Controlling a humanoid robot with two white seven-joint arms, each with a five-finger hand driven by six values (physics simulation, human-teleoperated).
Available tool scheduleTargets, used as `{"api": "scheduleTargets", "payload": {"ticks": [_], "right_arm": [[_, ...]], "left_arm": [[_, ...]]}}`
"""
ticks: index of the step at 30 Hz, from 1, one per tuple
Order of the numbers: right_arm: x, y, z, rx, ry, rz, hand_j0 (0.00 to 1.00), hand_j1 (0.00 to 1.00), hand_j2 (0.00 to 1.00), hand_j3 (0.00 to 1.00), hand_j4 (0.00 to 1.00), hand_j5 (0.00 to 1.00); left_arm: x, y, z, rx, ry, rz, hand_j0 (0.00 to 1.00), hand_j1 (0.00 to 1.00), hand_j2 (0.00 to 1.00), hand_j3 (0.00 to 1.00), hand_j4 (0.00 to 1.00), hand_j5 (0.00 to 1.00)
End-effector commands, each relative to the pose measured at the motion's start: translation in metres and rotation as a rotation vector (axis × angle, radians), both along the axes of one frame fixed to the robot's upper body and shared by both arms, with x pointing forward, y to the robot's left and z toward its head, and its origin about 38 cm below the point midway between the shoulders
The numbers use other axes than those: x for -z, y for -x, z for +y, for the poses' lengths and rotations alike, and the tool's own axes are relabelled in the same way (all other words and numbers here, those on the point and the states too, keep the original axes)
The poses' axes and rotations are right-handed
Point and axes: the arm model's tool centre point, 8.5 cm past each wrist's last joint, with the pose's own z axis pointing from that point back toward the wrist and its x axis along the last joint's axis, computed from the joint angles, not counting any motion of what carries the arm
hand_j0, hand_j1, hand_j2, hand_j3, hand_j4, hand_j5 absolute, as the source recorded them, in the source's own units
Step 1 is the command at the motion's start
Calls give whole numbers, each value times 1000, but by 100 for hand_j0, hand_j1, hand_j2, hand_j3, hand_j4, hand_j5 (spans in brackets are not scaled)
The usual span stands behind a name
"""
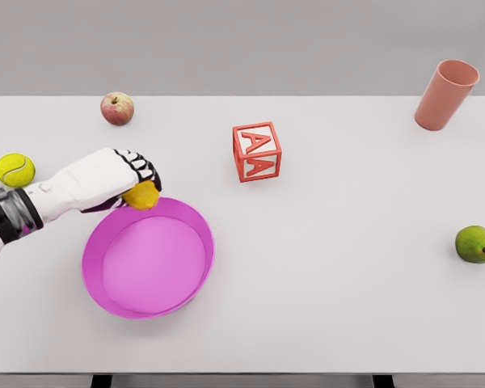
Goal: Put the lemon on the plate with left arm
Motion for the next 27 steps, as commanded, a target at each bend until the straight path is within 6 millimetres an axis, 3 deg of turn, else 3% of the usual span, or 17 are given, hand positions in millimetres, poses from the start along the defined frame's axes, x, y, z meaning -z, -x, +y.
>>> {"api": "scheduleTargets", "payload": {"ticks": [1,21,23,27], "right_arm": [[0,0,0,0,-1,1,100,100,100,100,100,100],[0,0,0,0,-1,1,100,100,100,100,100,100],[0,0,0,0,-1,1,100,100,100,100,100,100],[0,0,0,0,-1,1,100,100,100,100,100,100]], "left_arm": [[-6,2,-3,9,11,-14,47,47,47,47,47,47],[14,19,1,18,71,66,52,52,52,52,52,52],[15,20,2,18,70,69,63,63,63,63,63,63],[15,20,3,17,70,69,69,69,69,69,69,69]]}}
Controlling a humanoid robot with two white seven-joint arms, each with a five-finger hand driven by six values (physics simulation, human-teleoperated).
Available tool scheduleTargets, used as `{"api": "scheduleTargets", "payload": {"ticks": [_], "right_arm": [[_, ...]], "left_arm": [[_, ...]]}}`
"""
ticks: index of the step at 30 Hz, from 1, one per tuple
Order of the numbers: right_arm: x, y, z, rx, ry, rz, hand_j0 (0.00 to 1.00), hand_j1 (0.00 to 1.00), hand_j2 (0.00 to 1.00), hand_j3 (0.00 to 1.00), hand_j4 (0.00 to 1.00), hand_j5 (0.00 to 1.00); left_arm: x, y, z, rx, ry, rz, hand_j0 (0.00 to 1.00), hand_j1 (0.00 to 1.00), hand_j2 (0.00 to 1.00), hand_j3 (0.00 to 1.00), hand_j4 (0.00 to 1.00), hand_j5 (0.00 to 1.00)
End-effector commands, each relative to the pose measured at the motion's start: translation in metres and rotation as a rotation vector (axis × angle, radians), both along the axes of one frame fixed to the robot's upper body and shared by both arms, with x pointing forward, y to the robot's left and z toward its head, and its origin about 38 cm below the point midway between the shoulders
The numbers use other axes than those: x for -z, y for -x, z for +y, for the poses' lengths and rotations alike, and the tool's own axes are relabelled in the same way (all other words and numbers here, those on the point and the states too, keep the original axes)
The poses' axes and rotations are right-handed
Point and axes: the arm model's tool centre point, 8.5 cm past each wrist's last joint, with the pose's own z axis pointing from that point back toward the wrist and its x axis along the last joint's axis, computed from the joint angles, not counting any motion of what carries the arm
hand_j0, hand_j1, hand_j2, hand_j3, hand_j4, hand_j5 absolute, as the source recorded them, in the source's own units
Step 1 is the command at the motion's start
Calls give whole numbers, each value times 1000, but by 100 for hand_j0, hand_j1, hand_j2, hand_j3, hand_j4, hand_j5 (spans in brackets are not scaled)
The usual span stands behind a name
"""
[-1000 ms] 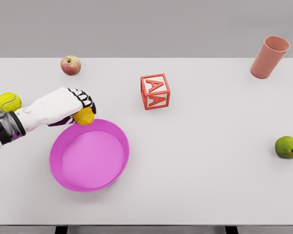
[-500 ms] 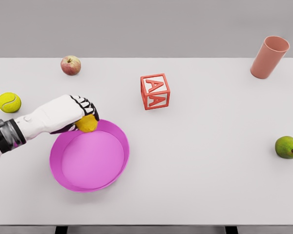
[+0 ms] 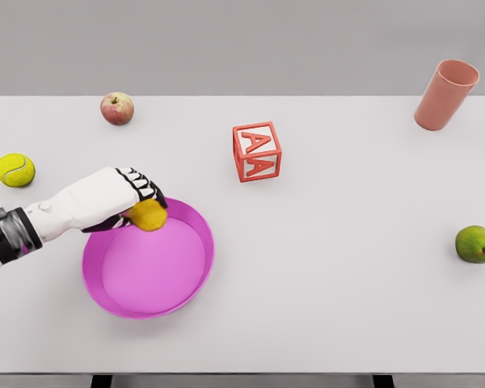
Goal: Put the lemon on the plate with left arm
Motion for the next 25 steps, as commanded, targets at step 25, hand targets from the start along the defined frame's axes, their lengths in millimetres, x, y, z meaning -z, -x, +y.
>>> {"api": "scheduleTargets", "payload": {"ticks": [25], "right_arm": [[0,0,0,0,0,-1,100,100,100,100,100,100]], "left_arm": [[-55,0,57,-15,67,-21,100,100,100,100,100,100]]}}
